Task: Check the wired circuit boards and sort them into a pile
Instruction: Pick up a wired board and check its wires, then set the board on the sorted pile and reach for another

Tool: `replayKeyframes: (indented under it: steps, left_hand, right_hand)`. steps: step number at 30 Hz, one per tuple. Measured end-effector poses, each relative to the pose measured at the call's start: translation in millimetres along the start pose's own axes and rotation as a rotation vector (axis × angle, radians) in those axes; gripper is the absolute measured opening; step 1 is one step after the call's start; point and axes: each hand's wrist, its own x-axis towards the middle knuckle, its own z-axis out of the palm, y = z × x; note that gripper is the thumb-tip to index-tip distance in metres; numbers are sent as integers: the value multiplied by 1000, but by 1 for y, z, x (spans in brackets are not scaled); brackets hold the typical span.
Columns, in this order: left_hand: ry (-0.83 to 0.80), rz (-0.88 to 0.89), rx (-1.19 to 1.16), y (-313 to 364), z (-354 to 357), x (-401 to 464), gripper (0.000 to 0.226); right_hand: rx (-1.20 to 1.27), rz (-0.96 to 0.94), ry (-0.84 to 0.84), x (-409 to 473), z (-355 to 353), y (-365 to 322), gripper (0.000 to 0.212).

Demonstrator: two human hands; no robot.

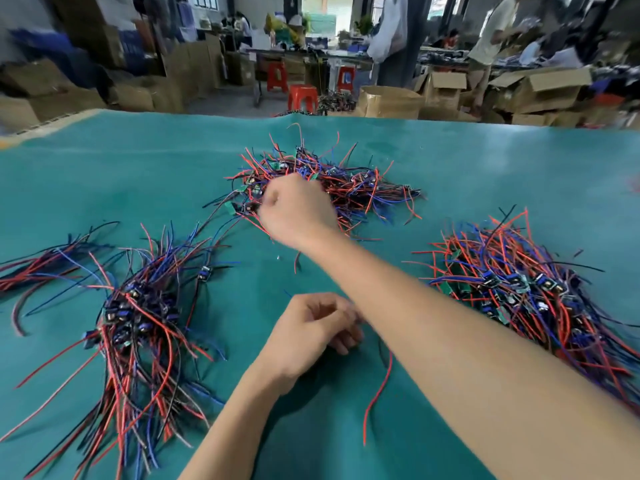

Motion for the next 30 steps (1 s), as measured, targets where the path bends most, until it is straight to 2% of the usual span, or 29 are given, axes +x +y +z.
replayKeyframes:
  steps: [2,4,6,9,11,16,21,24,27,30]
  left_hand:
    - [-78,44,-88,3,3,0,18]
    - [-91,63,-130,3,3,0,18]
    - [-89,65,-137,2,3,0,19]
    - [-93,61,-151,2,2,0,18]
    - [-90,64,-163,1,2,1,18]
    - [-88,61,-169,0,1,2,17]
    - [-92,62,-180,-1,0,2,18]
    - [-91,59,-187,-1,0,2,17]
    - [-69,47,-213,-1,1,2,15]
    - [-29,34,-256,-1,2,3,13]
  right_hand:
    - [-20,140,158,16,-15,40,25]
    - [-42,278,202,31,-22,78,26]
    - [-72,334,67,38,-22,106,29]
    - [-122,253,-201,35,-13,124,40]
    - [-112,238,-225,32,-8,125,45]
    - [-82,318,-100,33,-9,124,32]
    - [38,381,59,34,-21,120,30]
    - [209,401,77,25,-35,118,24]
    - [620,461,113,-3,-51,115,11]
    - [868,444,138,-40,-62,116,15]
